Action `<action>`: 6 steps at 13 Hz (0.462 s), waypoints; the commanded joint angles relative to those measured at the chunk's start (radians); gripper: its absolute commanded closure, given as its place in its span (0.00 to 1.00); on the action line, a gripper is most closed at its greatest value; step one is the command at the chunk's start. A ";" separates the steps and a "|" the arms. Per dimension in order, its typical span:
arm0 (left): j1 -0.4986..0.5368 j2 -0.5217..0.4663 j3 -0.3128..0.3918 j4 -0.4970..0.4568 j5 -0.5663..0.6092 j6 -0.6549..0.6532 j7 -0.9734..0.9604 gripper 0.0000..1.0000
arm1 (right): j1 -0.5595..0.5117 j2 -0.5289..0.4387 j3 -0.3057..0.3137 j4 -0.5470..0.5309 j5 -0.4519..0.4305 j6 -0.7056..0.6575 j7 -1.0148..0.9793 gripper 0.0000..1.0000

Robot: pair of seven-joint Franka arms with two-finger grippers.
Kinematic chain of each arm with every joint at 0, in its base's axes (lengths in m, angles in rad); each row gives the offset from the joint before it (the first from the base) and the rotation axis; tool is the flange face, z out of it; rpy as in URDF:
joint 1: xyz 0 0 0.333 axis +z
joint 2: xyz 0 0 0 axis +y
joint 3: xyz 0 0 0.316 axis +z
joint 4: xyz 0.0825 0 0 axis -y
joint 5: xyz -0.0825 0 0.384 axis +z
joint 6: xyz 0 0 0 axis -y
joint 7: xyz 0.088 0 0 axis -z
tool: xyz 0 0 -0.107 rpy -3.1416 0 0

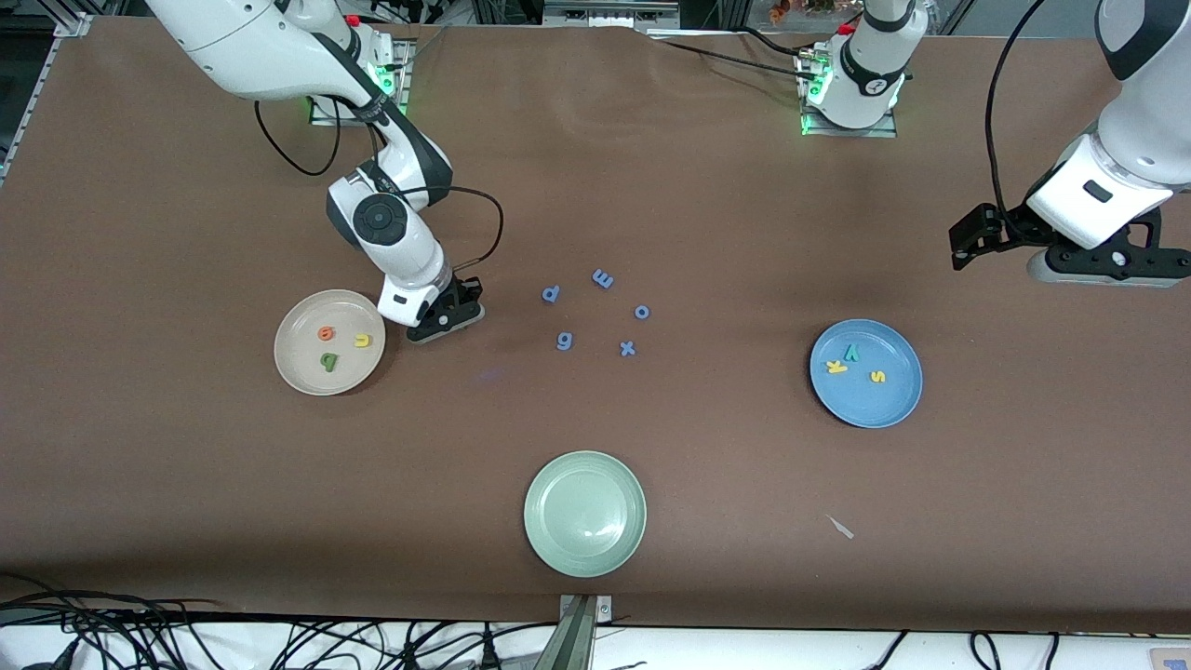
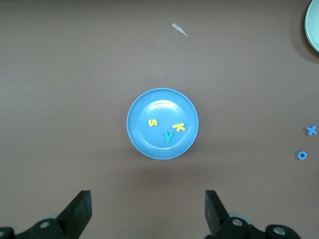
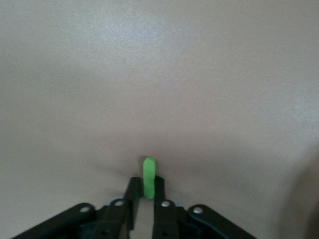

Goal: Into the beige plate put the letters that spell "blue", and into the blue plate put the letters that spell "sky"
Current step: 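Grasp the green l stick with the right gripper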

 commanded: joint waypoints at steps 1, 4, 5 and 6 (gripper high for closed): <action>0.002 -0.011 0.004 0.010 -0.020 -0.022 0.024 0.00 | -0.007 -0.054 -0.031 -0.007 -0.011 -0.012 -0.014 1.00; 0.002 -0.011 0.004 0.010 -0.019 -0.025 0.024 0.00 | -0.032 -0.161 -0.089 0.001 0.013 -0.163 -0.223 1.00; 0.002 -0.011 0.002 0.010 -0.019 -0.025 0.024 0.00 | -0.062 -0.196 -0.097 -0.001 0.020 -0.211 -0.311 1.00; 0.002 -0.011 0.002 0.010 -0.019 -0.027 0.022 0.00 | -0.084 -0.219 -0.105 -0.004 0.020 -0.258 -0.356 1.00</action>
